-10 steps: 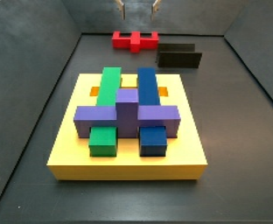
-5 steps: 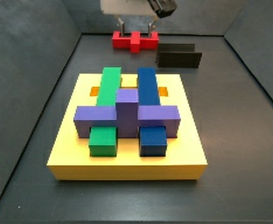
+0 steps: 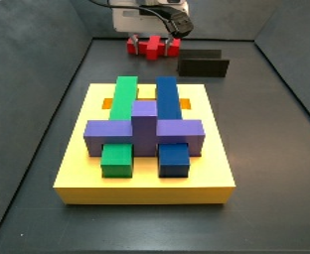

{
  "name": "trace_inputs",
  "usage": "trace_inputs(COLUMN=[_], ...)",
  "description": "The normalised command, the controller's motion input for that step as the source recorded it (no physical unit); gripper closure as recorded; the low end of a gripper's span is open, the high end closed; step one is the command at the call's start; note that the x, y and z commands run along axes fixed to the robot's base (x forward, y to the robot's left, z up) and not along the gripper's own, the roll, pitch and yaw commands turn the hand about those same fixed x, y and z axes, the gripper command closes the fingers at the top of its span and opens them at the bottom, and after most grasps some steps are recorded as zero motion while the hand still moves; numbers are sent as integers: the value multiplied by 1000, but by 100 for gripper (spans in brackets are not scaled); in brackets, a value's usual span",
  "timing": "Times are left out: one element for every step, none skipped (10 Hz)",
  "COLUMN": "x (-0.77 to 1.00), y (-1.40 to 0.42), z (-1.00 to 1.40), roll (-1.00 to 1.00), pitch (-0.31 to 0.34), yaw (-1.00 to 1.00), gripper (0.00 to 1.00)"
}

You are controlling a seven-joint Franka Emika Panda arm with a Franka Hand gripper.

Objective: Pick up the red object. Move up. Place the red object on the fixture. Regrasp the red object. Move to above the board. Insert the red object.
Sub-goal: Pick up the red object.

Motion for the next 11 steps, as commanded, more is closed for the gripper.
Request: trace_inputs(x=[0,0,0,0,0,0,0,0,0,0,0], y=[0,0,0,0,0,0,0,0,0,0,0], z=[0,0,0,0,0,0,0,0,0,0,0], roll=[0,0,0,0,0,0,0,0,0,0,0], pitch=[0,0,0,0,0,0,0,0,0,0,0], yaw=[6,0,0,0,0,0,0,0,0,0,0], gripper=[0,0,100,100,100,100,100,100,100,100,100])
